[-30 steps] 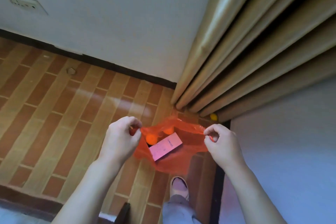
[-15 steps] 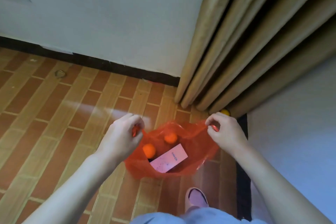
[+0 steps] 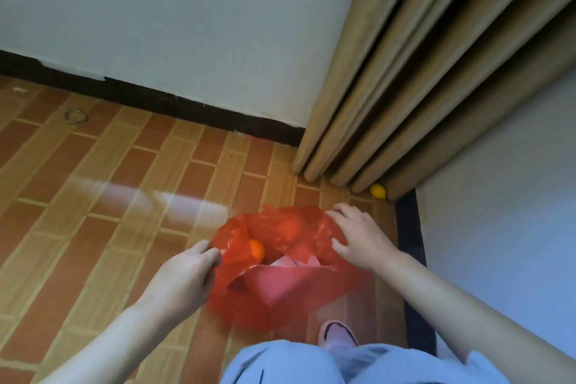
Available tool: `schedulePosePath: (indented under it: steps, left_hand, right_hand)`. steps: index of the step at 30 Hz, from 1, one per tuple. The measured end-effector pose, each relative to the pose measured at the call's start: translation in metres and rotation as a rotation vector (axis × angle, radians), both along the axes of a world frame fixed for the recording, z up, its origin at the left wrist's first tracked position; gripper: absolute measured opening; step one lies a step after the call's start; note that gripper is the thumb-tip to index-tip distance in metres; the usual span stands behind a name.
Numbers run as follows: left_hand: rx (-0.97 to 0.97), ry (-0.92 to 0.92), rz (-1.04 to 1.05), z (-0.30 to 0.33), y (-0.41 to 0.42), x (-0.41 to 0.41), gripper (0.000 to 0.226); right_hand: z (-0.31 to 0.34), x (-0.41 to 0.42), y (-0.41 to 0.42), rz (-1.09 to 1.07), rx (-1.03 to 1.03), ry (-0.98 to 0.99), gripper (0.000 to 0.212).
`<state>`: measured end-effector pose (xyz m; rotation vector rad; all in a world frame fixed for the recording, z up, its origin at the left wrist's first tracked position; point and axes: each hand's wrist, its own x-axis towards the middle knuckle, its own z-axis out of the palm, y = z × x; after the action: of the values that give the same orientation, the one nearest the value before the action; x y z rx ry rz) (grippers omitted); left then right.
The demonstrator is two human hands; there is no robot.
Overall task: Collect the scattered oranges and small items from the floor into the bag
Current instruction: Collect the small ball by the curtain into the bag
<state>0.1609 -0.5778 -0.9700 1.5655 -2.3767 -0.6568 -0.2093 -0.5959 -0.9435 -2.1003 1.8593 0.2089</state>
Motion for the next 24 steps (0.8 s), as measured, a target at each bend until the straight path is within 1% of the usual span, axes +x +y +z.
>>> schedulePosePath:
  steps: [2,4,7,9,11,13,14,16,18,19,21,24]
  left_hand:
    - [0.015,0.009,0.019,-0.002,-0.001,-0.001,0.023]
    - [-0.003,0.012,0.038,0.002,-0.004,-0.003,0.017]
    - [-0.015,-0.067,0.103,0.001,-0.008,0.001,0.008]
    - [-0.012,-0.192,0.157,-0.005,-0.011,0.007,0.003]
    - [-0.015,-0.363,0.197,-0.006,-0.015,0.01,0.012]
    - [-0.08,-0.465,0.211,0.001,-0.019,0.002,0.022]
    - [-0.13,-0.464,0.197,0.008,-0.02,-0.006,0.026]
    - [-0.205,-0.414,0.101,0.018,-0.019,-0.032,0.037]
    - [-0.211,-0.362,-0.046,0.019,-0.015,-0.061,0.046]
    - [-0.183,-0.358,-0.118,0.015,-0.013,-0.075,0.052]
    - [-0.092,-0.404,-0.235,-0.001,-0.008,-0.098,0.067]
    - [-0.003,-0.505,-0.347,-0.024,-0.009,-0.117,0.084]
  right_hand:
    - [-0.016,0.005,0.002,0.004,0.067,0.063,0.071]
    - [-0.029,0.004,0.007,-0.017,0.153,0.082,0.076]
    - [-0.045,-0.009,0.018,-0.065,0.22,0.111,0.076]
    - [-0.052,-0.024,0.021,-0.105,0.233,0.148,0.072]
    - [-0.057,-0.033,0.017,-0.129,0.243,0.175,0.063]
    - [-0.057,-0.032,0.01,-0.093,0.199,0.185,0.052]
    - [-0.057,-0.029,0.005,-0.052,0.133,0.187,0.049]
    - [-0.056,-0.019,-0.006,0.061,-0.032,0.166,0.05]
    - [-0.061,-0.007,-0.017,0.195,-0.159,0.087,0.058]
    - [-0.066,-0.001,-0.022,0.273,-0.187,0.049,0.062]
    - [-0.082,0.008,-0.031,0.428,-0.191,0.026,0.073]
    - [-0.116,0.017,-0.039,0.578,-0.102,0.086,0.093]
